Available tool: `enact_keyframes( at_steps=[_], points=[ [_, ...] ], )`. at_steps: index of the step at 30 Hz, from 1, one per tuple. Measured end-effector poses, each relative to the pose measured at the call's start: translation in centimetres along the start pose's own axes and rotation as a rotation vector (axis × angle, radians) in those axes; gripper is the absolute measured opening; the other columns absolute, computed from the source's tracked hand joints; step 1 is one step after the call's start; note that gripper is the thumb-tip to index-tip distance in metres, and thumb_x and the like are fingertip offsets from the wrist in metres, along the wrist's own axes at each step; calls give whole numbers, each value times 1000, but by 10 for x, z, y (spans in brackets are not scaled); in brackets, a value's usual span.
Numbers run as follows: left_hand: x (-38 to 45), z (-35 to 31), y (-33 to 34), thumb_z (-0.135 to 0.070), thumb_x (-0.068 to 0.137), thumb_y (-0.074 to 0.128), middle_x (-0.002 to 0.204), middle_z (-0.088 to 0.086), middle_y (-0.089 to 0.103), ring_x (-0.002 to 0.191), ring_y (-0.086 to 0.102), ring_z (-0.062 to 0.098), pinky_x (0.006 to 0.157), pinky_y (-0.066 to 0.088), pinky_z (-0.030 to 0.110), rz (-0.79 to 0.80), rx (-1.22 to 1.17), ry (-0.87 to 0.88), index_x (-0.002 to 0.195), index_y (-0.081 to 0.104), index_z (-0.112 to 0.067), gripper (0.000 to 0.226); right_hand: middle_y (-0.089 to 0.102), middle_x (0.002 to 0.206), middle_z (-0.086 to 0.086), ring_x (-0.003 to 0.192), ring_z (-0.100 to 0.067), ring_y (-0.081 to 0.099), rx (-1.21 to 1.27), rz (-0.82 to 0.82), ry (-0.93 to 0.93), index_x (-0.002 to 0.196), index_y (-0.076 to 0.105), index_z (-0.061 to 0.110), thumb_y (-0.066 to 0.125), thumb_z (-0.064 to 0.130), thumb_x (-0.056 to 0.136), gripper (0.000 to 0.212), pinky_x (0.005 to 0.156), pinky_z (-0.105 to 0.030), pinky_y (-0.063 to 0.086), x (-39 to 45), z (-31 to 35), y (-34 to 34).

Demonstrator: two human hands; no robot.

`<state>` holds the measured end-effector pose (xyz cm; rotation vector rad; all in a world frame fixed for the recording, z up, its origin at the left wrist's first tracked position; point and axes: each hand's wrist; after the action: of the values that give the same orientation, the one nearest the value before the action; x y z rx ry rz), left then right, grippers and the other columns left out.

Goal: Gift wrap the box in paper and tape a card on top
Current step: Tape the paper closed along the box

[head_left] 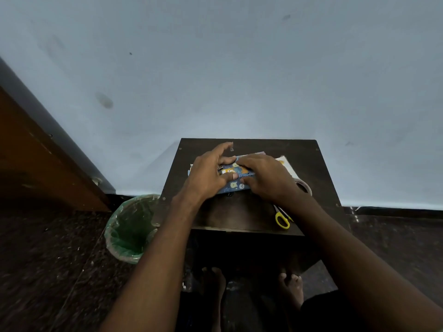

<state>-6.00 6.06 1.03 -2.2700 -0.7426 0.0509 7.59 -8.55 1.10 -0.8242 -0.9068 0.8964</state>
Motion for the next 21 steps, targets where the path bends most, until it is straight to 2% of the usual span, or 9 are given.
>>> enact_keyframes(
  at_steps=[2,3,8,10,11,13,16,19,21],
  points=[
    [1,0,0,-24,81,93,124,-8,78,130,64,10,117,43,35,-23,78,20,151,53,-29,82,70,123,-1,114,-27,62,10,7,0,136,65,26,77,20,84,54,88,-46,53,2,-1,2],
    [1,1,-1,-26,80,93,122,-8,79,129,64,11,116,44,39,-27,93,17,151,53,-29,81,70,118,0,110,-27,63,15,10,-10,137,64,30,78,21,84,55,84,-46,54,3,-1,3],
    [2,9,-3,-26,79,95,118,-9,80,118,67,-2,101,47,14,-20,30,-4,148,56,-30,80,72,106,3,98,-18,67,138,-96,-42,118,76,21,85,25,82,37,82,-36,53,6,-12,5],
    [3,11,-2,-24,80,95,119,-12,79,116,66,-7,93,43,2,-13,6,-12,148,56,-30,79,72,117,2,108,-17,66,134,-134,-19,115,77,18,85,23,84,32,98,-42,53,7,-20,7],
    [4,12,-2,-22,81,94,118,-13,79,115,66,-9,91,41,1,-18,9,-11,148,56,-30,78,72,123,0,115,-18,66,114,-136,-5,116,77,17,83,22,85,32,109,-46,48,7,-23,8],
    [6,13,-3,-21,82,93,115,-15,79,113,66,-11,92,45,7,-37,24,0,148,57,-30,75,71,129,-4,121,-20,64,110,-118,26,118,76,14,80,18,89,30,121,-49,34,8,-26,11],
    [6,13,-3,-21,83,92,113,-18,80,112,68,-8,96,53,20,-54,34,15,147,56,-30,74,72,122,-4,113,-20,66,106,-131,54,114,76,12,77,14,90,24,124,-45,27,10,-21,15],
    [4,12,-1,-19,84,91,117,-17,79,123,64,-2,105,53,30,-66,40,17,149,54,-27,75,76,106,-2,105,-24,69,13,-171,53,103,78,14,77,11,84,19,122,-46,27,14,-16,21],
    [3,11,0,-19,85,90,118,-19,78,123,65,1,107,53,37,-57,42,17,151,49,-30,79,77,105,-3,111,-26,68,-36,-152,5,106,79,14,74,5,83,25,120,-47,31,14,-9,24]
  ],
)
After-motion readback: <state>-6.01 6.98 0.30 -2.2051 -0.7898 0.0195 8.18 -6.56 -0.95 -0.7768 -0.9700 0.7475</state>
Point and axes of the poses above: each hand's wrist, its own x-axis towards the middle knuckle, its own y-axis out of the palm, z = x × y
